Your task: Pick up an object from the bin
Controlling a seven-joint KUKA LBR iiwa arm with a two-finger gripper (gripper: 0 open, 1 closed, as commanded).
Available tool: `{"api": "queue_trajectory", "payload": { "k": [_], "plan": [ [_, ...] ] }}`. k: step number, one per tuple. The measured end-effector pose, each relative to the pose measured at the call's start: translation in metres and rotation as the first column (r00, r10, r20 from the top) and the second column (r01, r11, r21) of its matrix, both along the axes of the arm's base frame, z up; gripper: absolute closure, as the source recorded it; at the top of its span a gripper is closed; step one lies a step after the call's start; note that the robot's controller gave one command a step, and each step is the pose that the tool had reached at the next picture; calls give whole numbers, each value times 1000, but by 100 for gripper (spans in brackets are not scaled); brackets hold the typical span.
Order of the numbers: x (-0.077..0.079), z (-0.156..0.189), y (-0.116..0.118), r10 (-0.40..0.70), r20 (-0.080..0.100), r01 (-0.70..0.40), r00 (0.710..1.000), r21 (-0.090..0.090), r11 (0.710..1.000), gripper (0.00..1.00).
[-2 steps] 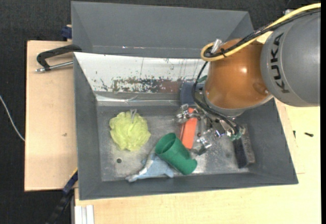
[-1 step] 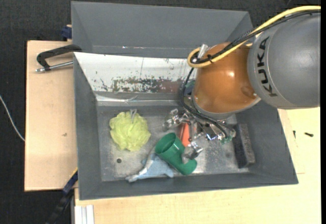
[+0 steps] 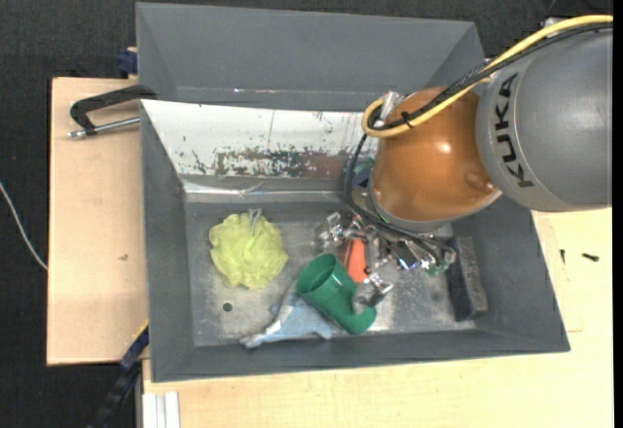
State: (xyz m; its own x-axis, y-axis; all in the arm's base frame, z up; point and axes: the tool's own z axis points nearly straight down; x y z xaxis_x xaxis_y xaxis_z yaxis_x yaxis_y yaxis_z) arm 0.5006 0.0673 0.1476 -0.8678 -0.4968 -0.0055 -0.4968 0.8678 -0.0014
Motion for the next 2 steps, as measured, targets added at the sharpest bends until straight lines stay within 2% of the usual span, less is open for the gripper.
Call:
{"api": "queue_trajectory", "payload": {
  "k": [1,2],
  "plan": [
    [-2,-56,11,130,7,-130,992,5,992,0],
    [4,-90,14,151,12,-151,988,6,988,0]
  ]
}}
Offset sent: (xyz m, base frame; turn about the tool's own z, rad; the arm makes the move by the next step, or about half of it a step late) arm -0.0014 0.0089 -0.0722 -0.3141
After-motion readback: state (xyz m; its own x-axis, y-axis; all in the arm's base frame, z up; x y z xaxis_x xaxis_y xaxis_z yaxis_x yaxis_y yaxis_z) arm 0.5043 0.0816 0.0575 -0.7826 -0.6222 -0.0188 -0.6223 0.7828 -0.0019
